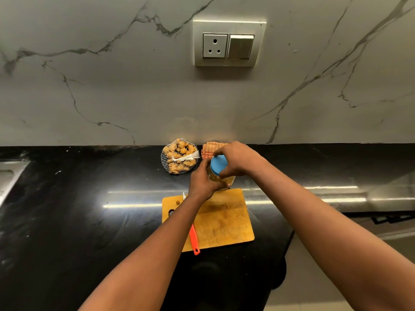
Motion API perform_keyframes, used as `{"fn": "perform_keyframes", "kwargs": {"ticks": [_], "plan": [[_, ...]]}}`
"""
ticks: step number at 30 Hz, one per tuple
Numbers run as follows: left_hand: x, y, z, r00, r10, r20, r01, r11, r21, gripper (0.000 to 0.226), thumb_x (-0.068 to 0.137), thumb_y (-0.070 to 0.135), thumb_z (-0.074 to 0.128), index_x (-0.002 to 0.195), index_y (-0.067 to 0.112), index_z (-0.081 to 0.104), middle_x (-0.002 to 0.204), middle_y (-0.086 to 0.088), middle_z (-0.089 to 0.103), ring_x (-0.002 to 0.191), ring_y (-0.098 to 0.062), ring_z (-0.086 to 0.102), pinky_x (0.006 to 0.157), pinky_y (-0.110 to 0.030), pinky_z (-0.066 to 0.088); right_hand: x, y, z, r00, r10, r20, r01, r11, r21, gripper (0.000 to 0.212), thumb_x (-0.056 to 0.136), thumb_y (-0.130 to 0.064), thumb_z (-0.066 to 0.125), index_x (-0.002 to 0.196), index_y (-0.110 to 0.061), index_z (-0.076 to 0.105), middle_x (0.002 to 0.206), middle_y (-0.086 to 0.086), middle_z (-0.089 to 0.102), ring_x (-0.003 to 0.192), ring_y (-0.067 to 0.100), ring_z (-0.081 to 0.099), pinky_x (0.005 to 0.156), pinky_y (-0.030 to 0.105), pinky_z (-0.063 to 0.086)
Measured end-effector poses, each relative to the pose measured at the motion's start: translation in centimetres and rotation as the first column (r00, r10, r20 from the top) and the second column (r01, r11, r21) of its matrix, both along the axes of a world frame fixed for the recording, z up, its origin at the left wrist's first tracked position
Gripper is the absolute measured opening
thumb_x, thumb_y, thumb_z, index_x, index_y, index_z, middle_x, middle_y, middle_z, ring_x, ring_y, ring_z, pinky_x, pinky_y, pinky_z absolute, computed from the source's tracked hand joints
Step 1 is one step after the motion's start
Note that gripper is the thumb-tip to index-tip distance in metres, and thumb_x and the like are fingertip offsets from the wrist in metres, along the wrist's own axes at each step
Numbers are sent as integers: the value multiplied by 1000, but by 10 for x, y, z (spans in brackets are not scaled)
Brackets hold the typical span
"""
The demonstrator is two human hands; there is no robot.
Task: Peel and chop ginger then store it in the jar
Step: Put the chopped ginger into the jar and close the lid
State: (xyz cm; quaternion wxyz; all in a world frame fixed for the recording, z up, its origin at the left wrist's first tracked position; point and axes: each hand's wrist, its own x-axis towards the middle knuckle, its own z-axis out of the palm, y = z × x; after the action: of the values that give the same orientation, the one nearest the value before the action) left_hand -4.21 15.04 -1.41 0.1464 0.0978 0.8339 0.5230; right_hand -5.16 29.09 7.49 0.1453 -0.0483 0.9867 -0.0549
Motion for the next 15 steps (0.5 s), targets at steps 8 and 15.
{"fn": "perform_keyframes", "kwargs": {"ticks": [8, 15], "plan": [[-2, 1, 0, 1000, -3, 23, 3, 1000, -14, 89, 54, 25, 94, 130, 23, 48, 114, 6, 62, 100, -9, 56, 69, -10, 41, 2, 0, -2, 997, -77, -26, 79, 995, 62, 85, 67, -72, 74, 134, -24, 54, 120, 1, 65, 104, 21, 61, 81, 34, 54], [-2, 0, 0, 1000, -11, 16, 12, 999, -33, 94, 57, 25, 93, 137, 24, 43, 127, 4, 58, 104, -5, 48, 82, -17, 40, -3, -10, 9, 991, 58, 120, -59, 998, 8, 72, 75, -12, 79, 136, -39, 54, 131, 2, 57, 113, 23, 56, 86, 34, 53]]}}
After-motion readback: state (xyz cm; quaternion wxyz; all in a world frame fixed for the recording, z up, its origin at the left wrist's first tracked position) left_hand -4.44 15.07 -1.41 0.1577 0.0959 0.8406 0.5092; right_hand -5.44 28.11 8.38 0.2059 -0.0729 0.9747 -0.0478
